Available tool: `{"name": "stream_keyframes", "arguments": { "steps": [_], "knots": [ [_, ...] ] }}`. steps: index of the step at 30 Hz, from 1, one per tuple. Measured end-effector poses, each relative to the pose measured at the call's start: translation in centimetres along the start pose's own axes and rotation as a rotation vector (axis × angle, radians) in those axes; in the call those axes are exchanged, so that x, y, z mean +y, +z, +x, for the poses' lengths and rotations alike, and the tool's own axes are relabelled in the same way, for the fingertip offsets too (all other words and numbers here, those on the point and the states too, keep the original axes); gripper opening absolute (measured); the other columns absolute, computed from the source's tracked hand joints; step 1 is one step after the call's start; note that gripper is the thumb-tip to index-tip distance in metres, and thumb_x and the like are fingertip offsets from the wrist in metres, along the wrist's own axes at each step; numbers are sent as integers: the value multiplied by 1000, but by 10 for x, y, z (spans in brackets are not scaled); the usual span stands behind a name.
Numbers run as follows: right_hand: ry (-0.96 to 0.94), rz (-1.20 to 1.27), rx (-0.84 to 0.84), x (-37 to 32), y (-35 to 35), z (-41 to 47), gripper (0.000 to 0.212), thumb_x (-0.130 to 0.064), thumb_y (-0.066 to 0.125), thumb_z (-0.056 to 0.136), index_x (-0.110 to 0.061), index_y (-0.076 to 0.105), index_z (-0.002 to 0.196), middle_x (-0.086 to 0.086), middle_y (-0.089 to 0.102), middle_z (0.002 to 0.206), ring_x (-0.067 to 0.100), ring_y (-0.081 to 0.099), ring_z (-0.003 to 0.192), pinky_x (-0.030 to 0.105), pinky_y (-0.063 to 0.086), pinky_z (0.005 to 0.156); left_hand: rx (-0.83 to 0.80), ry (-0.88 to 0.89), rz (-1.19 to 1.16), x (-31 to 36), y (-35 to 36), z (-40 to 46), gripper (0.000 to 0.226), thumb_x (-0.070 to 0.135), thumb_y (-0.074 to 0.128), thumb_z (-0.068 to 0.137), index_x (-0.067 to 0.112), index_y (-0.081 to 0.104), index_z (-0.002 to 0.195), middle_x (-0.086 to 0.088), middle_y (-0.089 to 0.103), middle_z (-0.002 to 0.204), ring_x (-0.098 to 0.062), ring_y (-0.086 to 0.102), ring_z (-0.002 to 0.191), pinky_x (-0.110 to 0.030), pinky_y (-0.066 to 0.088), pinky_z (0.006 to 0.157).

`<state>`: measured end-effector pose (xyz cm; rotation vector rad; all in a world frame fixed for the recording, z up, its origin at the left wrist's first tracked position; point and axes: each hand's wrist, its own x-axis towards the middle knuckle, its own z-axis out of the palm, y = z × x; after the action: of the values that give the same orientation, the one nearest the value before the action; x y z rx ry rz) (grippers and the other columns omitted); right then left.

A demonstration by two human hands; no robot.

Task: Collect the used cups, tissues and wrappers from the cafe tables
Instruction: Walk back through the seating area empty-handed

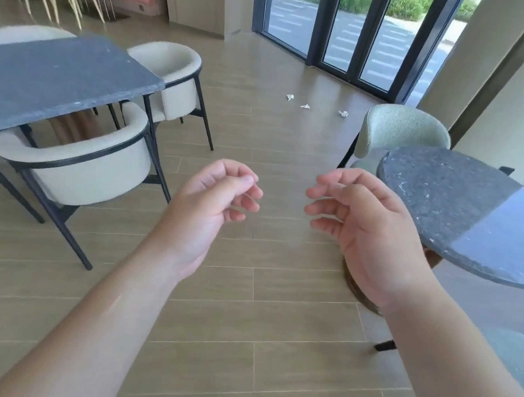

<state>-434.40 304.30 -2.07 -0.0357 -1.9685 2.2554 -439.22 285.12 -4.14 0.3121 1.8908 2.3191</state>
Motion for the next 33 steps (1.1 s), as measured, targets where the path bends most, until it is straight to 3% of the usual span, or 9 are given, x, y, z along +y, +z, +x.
{"name": "stream_keyframes", "arguments": {
  "steps": [5, 13, 19, 26, 33],
  "knots": [
    [-20, -22, -7, 8, 10, 77, 12, -31, 62, 75, -30, 72, 80, 0, 72, 89, 16, 67, 81, 32, 50, 74, -42, 10, 5, 0, -18, 87, 9, 24, 58, 84, 22, 66, 84, 1, 70, 85, -15, 64, 76, -32, 45, 75],
    [-10, 19, 57, 30, -33, 208, 12, -28, 61, 76, -29, 72, 79, 0, 73, 88, 17, 67, 79, 33, 51, 72, -122, -63, 58, -36, 8, 218, 9, 25, 59, 84, 20, 66, 86, 1, 70, 85, -15, 64, 78, -31, 45, 74],
    [-10, 58, 55, 40, -89, 331, 15, -24, 58, 79, -31, 72, 79, -1, 73, 87, 16, 67, 78, 33, 49, 73, -79, -47, 81, -53, 50, 344, 9, 24, 58, 84, 20, 66, 85, 1, 70, 83, -15, 63, 75, -31, 44, 73],
    [-11, 41, -12, 27, -159, 465, 14, -36, 62, 72, -34, 72, 81, -3, 74, 89, 14, 67, 80, 32, 51, 73, -69, -2, 110, -48, 120, 498, 10, 25, 59, 82, 19, 65, 86, 2, 70, 82, -14, 63, 74, -31, 44, 72],
    [15, 89, -24, 32, -189, 576, 16, -37, 63, 71, -32, 74, 83, -2, 74, 89, 15, 67, 80, 34, 51, 74, -31, -14, 111, -57, 126, 600, 10, 24, 58, 83, 18, 65, 86, 0, 70, 83, -15, 63, 74, -31, 45, 72]
  ]
}}
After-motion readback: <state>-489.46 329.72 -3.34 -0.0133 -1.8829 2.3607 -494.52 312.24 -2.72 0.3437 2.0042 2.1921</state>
